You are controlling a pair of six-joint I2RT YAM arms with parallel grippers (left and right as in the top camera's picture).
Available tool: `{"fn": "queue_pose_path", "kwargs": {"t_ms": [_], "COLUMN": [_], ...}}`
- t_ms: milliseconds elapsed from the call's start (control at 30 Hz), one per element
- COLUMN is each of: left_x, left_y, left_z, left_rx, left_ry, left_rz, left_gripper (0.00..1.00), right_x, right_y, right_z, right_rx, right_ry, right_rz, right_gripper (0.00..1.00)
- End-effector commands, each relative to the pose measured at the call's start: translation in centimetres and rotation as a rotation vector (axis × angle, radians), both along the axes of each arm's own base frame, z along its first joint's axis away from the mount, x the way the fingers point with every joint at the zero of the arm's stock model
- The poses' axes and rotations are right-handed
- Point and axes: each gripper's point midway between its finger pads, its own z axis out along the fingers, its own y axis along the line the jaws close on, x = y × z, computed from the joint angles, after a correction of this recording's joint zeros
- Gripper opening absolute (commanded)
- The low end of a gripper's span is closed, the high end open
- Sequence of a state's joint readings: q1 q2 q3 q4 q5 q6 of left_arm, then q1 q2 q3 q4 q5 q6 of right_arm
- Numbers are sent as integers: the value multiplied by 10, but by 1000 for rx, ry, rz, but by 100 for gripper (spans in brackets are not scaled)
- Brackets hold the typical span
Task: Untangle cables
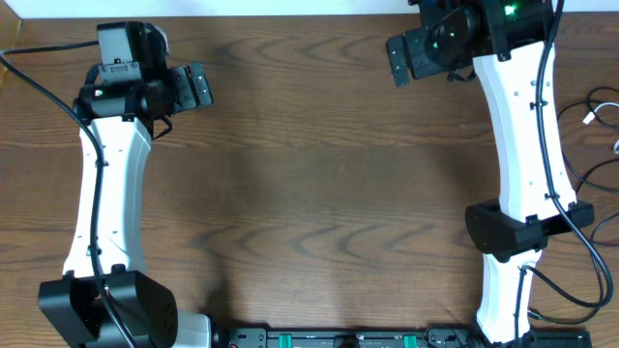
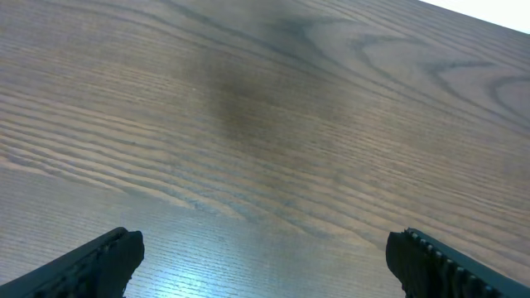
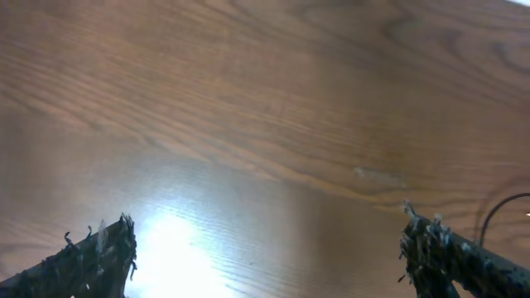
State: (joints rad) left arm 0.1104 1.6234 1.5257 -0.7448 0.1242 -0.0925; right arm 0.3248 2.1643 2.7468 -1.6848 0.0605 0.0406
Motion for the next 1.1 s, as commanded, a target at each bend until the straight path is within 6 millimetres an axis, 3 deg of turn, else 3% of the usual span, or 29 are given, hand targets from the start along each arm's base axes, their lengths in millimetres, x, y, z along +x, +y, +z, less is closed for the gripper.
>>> {"fn": "queue_pose_path", "kwargs": {"t_ms": [0, 100, 200, 433, 567, 667, 1067], "left_x": [1, 1, 1, 1, 1, 1, 1], "left_y": [3, 3, 3, 3, 3, 3, 3], "left_z": [1, 1, 1, 1, 1, 1, 1], "left_rx": [18, 18, 18, 18, 18, 18, 18], "left_ry": [1, 1, 1, 0, 0, 1, 1], "left_rz": [0, 0, 0, 0, 0, 0, 0], "left_gripper": [98, 99, 99, 99, 99, 99, 99], "right_x": [1, -2, -3, -36, -68, -102, -165], "right_y": [-1, 1, -13, -66, -106, -129, -131], "right_z": [29, 47, 59, 50, 29, -4, -88], "right_rx": [-59, -57, -27, 72, 131, 117, 124], "right_ry": [-120, -200, -292, -430, -561, -700, -1019], "right_rz": [53, 92, 59, -23, -93, -148, -145], "right_gripper": [99, 99, 99, 99, 99, 99, 99]}}
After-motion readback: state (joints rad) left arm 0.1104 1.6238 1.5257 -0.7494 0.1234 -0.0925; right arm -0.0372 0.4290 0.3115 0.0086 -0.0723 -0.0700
